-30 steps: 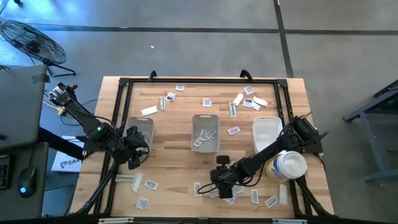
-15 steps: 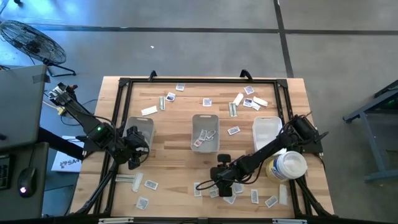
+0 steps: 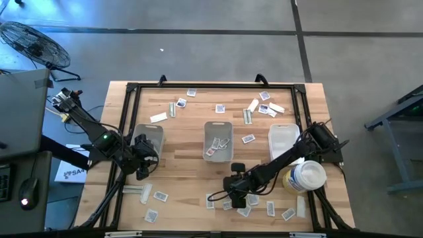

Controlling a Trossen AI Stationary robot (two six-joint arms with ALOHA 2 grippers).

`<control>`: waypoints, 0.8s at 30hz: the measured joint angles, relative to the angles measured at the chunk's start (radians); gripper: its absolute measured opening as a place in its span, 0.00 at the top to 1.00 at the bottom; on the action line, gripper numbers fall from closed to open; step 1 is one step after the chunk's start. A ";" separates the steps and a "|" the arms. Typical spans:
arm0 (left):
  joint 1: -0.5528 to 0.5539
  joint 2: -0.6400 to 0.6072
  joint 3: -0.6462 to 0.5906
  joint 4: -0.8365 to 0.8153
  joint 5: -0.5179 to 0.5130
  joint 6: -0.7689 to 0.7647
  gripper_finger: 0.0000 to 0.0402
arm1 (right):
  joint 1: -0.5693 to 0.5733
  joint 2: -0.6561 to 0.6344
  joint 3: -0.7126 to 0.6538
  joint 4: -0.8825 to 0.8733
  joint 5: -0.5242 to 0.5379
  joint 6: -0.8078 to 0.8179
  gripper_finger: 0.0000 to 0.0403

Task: Pick & Place First Aid Supplies
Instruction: Put the alcohol pad into the white bin

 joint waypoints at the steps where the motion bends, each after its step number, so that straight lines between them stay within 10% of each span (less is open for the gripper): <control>1: 0.000 0.000 0.000 0.000 0.000 0.000 0.68 | -0.001 0.000 0.000 -0.001 0.001 -0.001 0.88; 24: 0.000 0.000 0.000 0.001 0.000 0.000 0.68 | 0.005 -0.372 -0.014 -0.158 0.025 -0.083 1.00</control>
